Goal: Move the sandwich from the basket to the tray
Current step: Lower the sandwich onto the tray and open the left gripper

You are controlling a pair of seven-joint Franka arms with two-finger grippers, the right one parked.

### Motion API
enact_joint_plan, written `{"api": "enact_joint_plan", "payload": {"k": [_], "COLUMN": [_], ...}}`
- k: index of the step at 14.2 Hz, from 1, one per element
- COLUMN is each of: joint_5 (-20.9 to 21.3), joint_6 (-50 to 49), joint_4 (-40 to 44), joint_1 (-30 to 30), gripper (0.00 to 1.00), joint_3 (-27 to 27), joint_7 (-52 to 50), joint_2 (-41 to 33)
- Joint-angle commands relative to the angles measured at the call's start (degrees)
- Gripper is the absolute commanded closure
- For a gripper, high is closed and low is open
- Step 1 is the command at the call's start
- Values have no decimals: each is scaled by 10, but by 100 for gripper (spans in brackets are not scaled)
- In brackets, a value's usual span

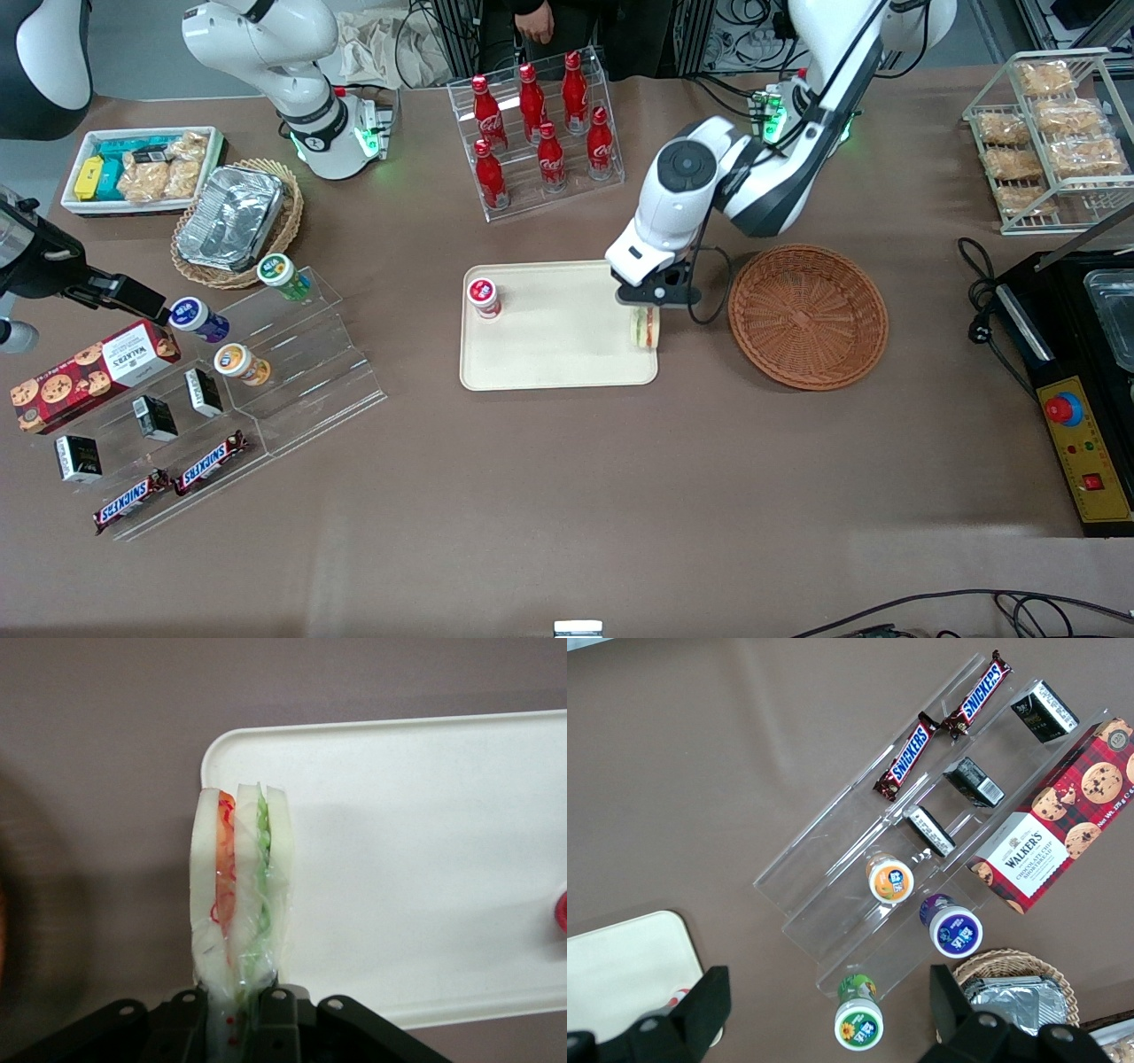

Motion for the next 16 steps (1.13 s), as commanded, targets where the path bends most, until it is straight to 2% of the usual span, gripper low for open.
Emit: {"api": "enact_joint_plan", "payload": {"k": [1,3,7,12,14,16], "joint_5": [15,16,22,23,23,24], "joint_6": [55,82,109,111,111,111], "joint_4": [6,6,6,7,7,9], "joint_1": [-8,-12,-64,-72,-79,-88], "gripper": [100,100,100,100,65,0], "joint_3": [3,3,43,52,61,72], "joint_7": [-9,-12,-15,-15,-15,-14], "joint_2": [43,62,82,88,88,87]}}
